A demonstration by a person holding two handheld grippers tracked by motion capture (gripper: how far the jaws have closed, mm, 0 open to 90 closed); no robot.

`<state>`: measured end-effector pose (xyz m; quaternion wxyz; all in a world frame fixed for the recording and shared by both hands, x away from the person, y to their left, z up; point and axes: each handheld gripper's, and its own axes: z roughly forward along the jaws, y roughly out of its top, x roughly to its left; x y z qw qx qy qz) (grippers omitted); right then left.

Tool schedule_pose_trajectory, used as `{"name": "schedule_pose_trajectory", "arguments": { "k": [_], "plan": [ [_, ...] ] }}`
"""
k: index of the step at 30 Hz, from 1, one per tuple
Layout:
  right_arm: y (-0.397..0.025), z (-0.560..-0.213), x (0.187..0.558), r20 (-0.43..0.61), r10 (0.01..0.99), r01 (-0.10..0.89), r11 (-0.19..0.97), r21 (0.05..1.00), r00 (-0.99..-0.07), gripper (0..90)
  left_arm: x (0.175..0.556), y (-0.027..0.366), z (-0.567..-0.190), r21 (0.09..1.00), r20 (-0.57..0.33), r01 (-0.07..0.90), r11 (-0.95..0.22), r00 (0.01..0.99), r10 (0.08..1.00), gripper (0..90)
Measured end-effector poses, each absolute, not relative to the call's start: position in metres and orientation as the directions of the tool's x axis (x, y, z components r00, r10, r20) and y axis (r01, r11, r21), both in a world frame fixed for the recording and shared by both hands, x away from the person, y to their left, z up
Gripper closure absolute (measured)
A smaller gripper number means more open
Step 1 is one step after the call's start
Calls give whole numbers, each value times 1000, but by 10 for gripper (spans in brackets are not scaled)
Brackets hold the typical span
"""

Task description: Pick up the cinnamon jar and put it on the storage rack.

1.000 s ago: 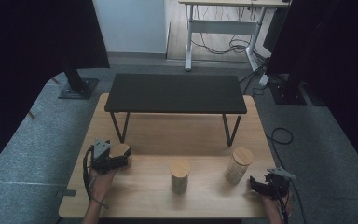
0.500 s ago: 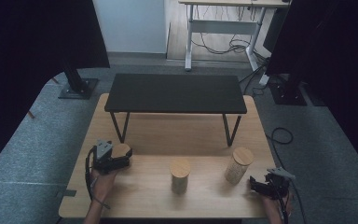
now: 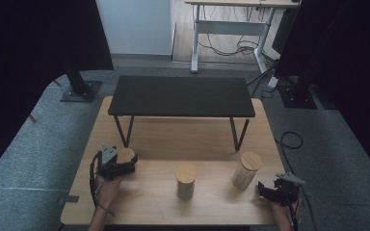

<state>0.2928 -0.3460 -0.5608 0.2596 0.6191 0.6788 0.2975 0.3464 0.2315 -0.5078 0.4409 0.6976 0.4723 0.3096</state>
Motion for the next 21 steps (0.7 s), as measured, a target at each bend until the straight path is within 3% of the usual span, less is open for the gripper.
{"name": "schedule_pose_trajectory", "arguments": {
  "k": [21],
  "plan": [
    [-346, -561, 293, 16, 995, 686, 58, 725, -101, 68, 347, 230, -520, 894, 30, 410, -183, 352, 935, 62]
  ]
}}
